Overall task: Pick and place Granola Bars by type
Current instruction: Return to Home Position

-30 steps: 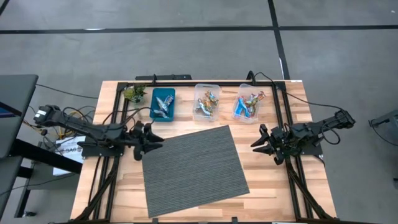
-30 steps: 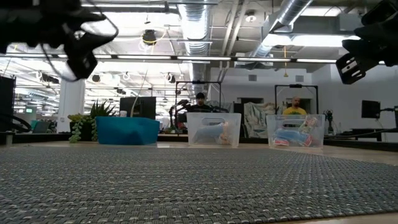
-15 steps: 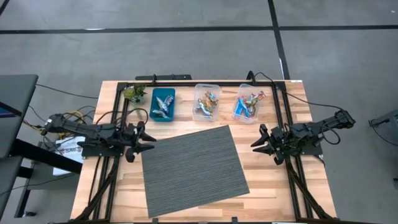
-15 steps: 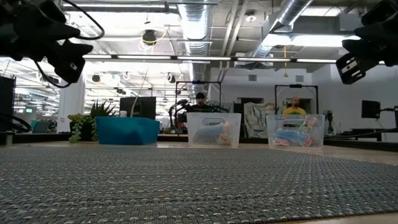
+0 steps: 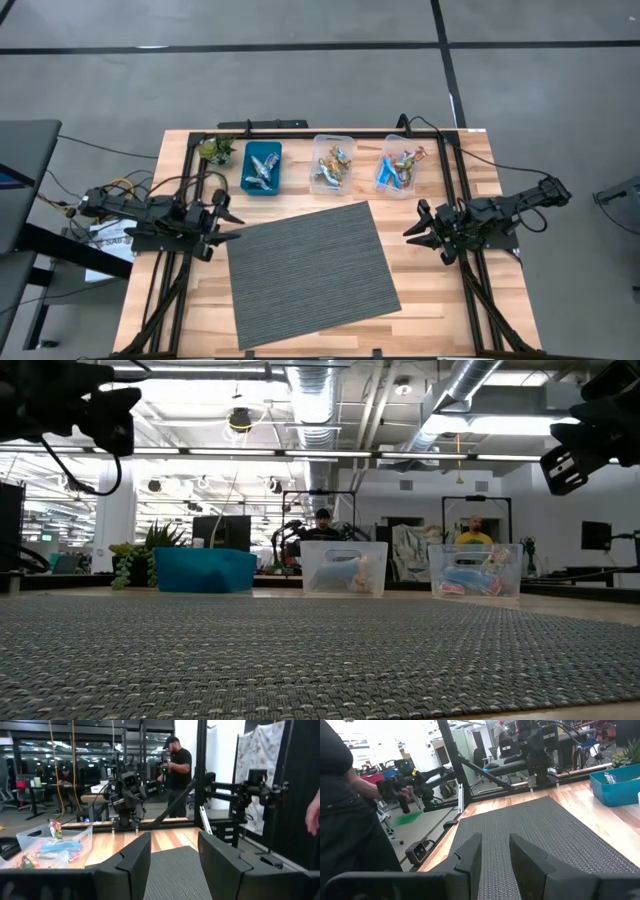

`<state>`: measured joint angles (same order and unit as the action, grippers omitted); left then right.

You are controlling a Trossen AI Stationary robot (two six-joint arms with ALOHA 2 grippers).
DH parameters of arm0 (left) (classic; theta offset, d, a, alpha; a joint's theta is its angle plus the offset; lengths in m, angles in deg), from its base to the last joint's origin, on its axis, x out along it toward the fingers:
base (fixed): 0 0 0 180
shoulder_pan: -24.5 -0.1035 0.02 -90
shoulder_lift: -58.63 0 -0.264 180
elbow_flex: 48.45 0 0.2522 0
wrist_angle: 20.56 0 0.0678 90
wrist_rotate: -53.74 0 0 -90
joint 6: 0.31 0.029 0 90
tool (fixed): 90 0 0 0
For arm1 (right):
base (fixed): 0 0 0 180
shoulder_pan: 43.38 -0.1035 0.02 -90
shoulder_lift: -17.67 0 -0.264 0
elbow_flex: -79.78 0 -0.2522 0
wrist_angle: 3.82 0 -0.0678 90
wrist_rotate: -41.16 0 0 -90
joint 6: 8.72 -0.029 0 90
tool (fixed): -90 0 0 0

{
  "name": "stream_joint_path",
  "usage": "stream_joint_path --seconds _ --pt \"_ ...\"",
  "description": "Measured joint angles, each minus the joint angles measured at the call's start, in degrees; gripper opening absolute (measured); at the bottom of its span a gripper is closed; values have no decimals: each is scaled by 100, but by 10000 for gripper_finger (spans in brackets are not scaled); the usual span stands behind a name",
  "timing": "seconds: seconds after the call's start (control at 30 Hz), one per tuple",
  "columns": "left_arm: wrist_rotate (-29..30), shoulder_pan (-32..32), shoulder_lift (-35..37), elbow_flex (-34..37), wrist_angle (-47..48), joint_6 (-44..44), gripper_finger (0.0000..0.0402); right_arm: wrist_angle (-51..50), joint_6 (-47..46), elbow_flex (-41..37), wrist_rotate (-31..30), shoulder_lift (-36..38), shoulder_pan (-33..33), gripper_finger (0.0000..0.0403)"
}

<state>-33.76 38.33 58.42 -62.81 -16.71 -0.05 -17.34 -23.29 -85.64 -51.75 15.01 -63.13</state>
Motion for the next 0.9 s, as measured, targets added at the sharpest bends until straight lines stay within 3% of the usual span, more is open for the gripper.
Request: stream_joint_path --seconds 0.33,0.9 --pt "-55 -2 0 4 786 274 155 9 1 0 1 1 0 92" --pt "-70 -4 -4 17 778 -64 155 16 1 -2 3 -1 2 92"
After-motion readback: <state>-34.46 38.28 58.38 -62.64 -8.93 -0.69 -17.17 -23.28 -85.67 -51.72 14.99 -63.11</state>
